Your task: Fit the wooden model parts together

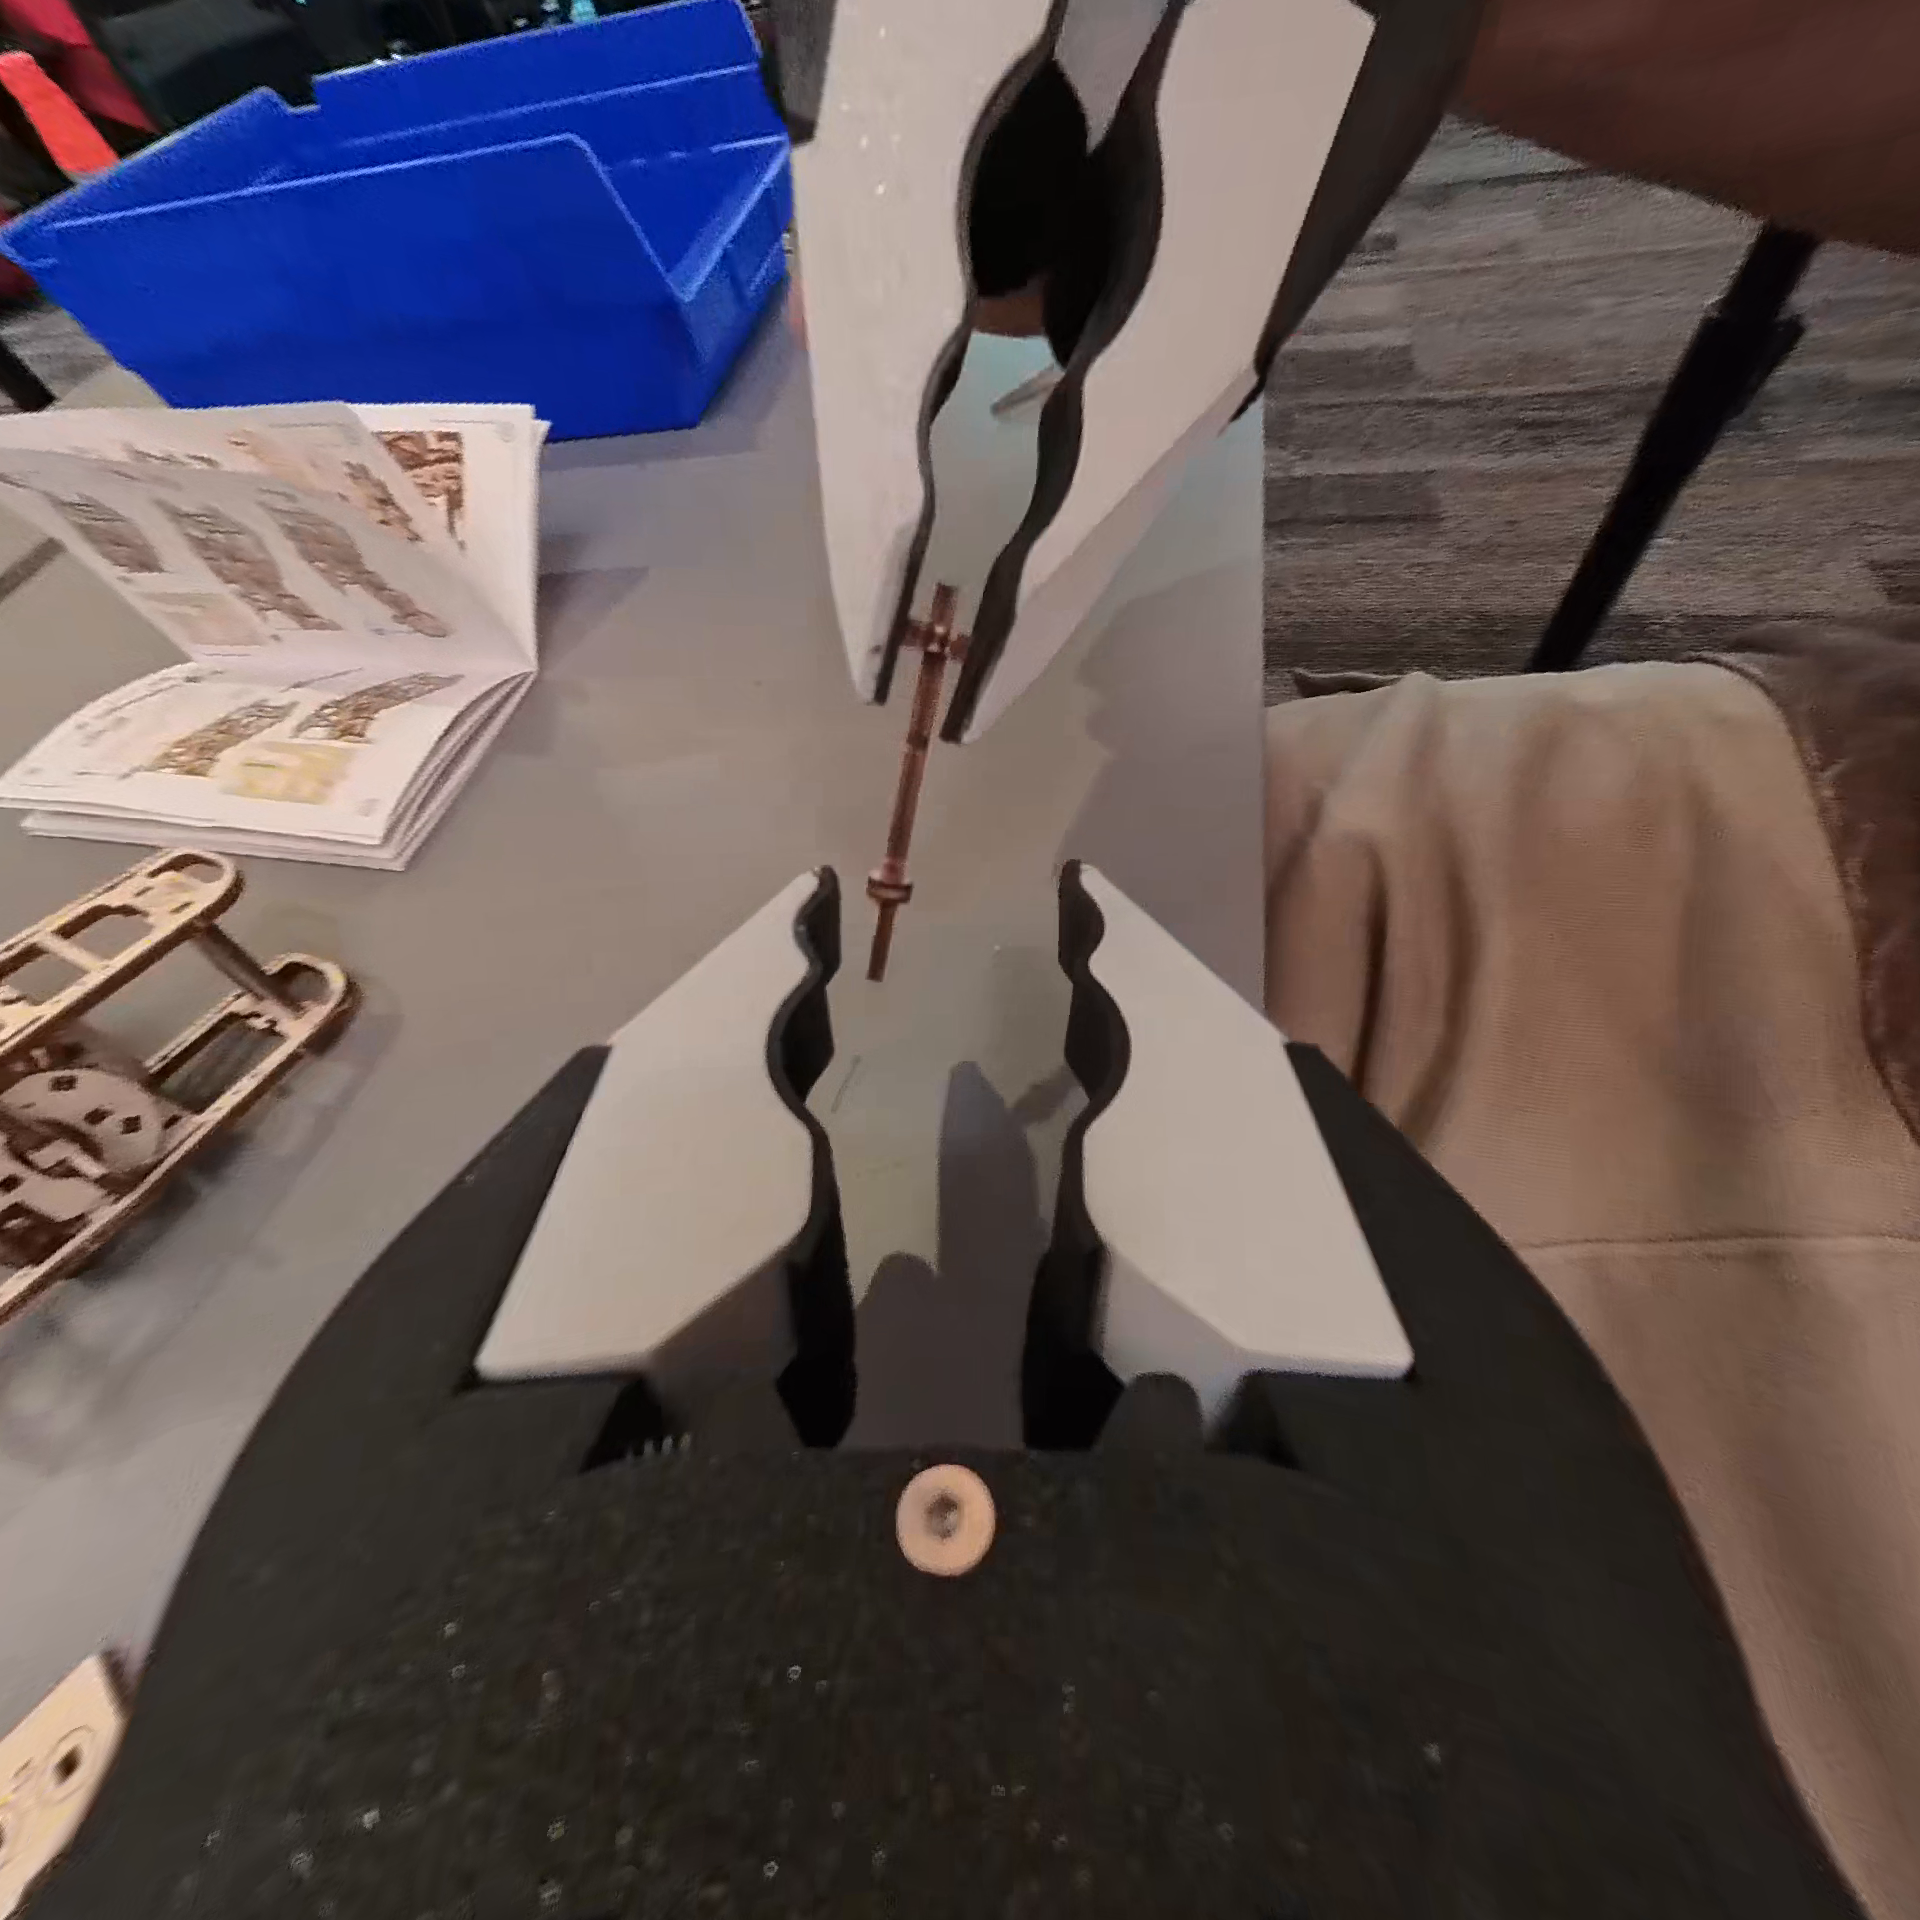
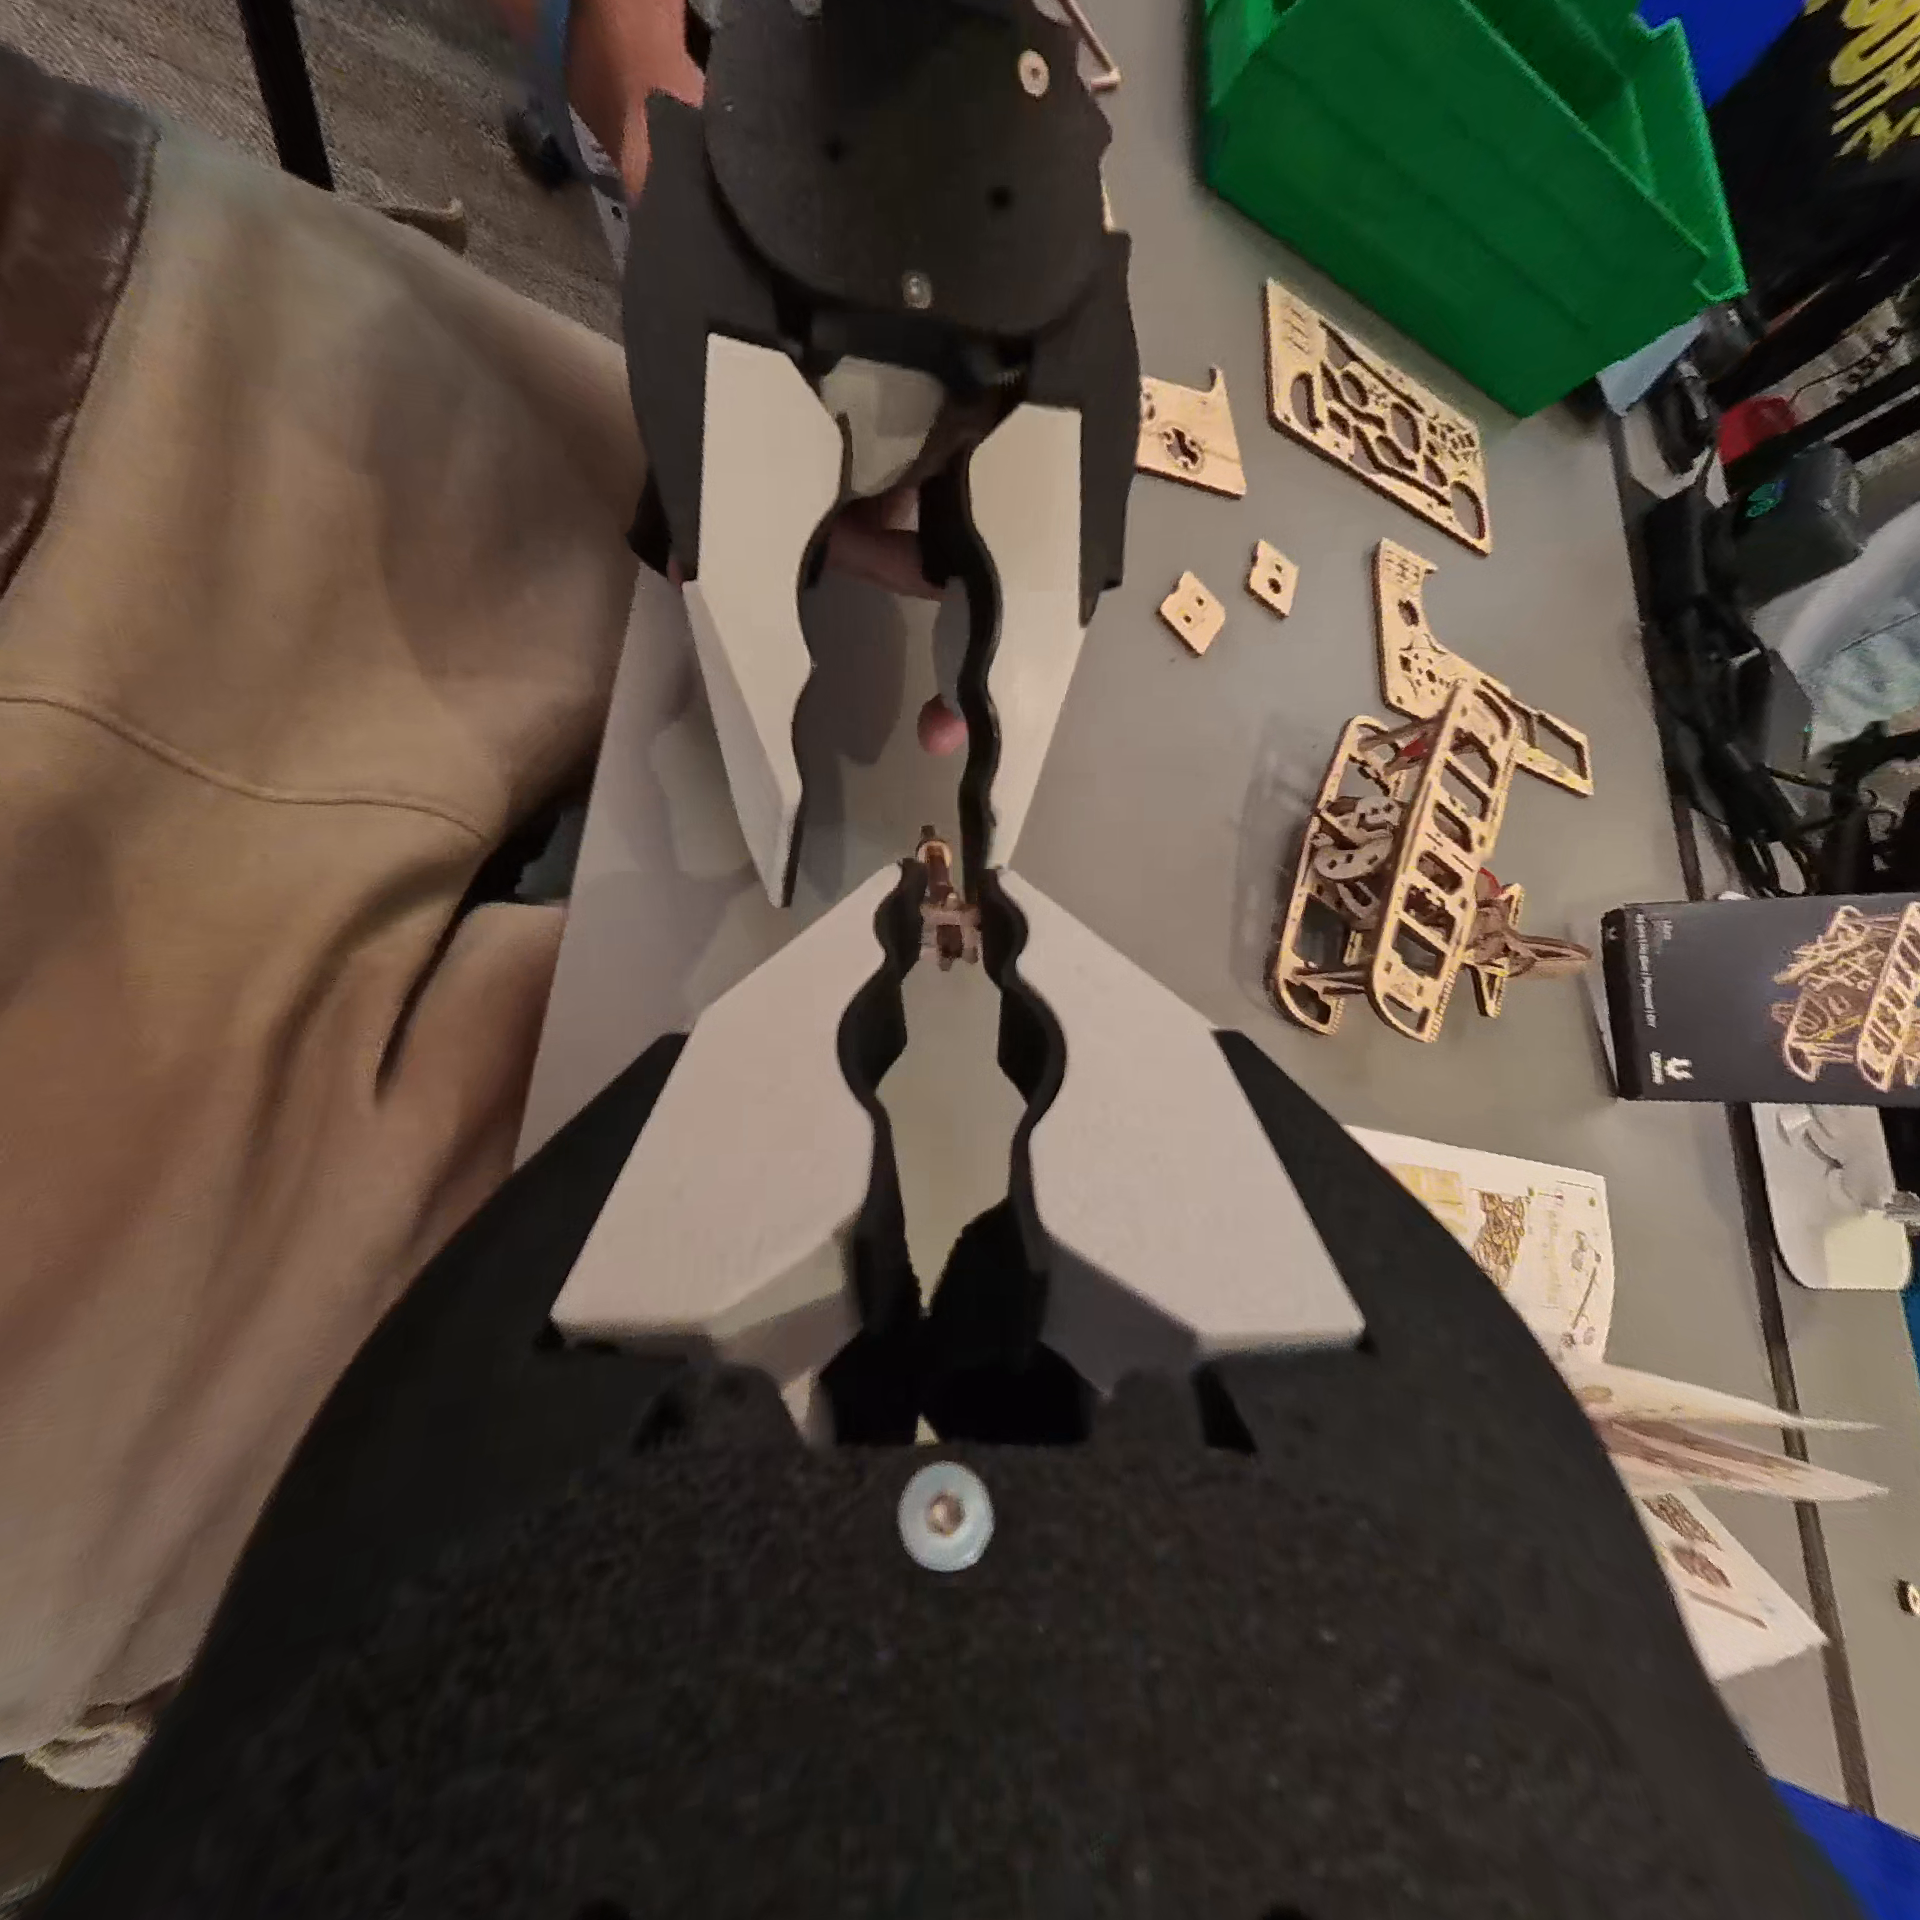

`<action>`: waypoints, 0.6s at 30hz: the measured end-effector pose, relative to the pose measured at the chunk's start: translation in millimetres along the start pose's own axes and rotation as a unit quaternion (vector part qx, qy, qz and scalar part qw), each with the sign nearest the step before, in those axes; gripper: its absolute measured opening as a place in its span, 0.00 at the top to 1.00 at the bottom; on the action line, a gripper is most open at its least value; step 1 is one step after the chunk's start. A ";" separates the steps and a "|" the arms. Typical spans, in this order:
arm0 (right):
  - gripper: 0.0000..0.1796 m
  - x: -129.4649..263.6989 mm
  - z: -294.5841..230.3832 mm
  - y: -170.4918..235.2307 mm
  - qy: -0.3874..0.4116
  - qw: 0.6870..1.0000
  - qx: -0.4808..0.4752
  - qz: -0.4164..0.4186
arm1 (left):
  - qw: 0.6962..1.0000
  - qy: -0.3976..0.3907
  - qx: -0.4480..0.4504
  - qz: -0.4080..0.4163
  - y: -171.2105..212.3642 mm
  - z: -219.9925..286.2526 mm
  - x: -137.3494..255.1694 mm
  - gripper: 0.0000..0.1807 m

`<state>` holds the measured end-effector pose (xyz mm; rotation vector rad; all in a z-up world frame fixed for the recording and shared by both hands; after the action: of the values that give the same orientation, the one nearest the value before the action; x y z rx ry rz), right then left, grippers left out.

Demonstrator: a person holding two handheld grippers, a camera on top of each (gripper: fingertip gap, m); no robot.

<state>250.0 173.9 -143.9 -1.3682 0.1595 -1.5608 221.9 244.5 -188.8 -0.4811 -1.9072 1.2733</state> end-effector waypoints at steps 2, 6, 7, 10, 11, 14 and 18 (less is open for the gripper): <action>0.95 -3.0 -4.5 -4.0 -0.030 0.999 -0.019 0.010 | 1.000 -0.009 -0.003 0.000 -0.1 -0.4 -0.4 0.80; 0.95 -6.4 -8.2 -7.9 -0.042 0.999 -0.011 0.009 | 0.999 -0.018 -0.027 0.002 0.5 0.8 1.2 0.90; 0.95 -6.7 -7.6 -8.3 -0.041 0.999 -0.015 0.014 | 0.999 -0.022 -0.036 0.001 0.7 1.9 0.8 0.91; 0.95 -7.4 -0.2 2.9 -0.031 0.996 -0.079 0.002 | 0.996 -0.055 -0.065 -0.009 2.1 0.0 -2.3 0.93; 0.94 -7.7 3.2 8.2 -0.022 0.994 -0.109 0.001 | 0.994 -0.078 -0.075 -0.009 1.5 -4.2 -3.1 0.94; 0.89 -6.3 11.4 16.1 0.005 0.973 -0.216 0.083 | 0.979 -0.150 -0.135 -0.021 -1.4 -15.4 -5.7 0.97; 0.81 -10.0 13.8 41.2 0.028 0.903 -0.388 0.182 | 0.907 -0.236 -0.345 -0.045 4.1 -22.9 -13.5 0.97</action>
<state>283.4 168.2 -172.9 -1.7552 1.1080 -1.2473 247.6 251.0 -193.3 -0.4465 -2.7654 0.6477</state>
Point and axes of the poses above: each gripper's, where its closed fingertips meet, x back along the fingers, y out of its underside, z = x × y across the jaws, the point moved 5 cm from there along x, back along the fingers, and after that the axes turned 8 degrees about -y, right-handed, at the moved point
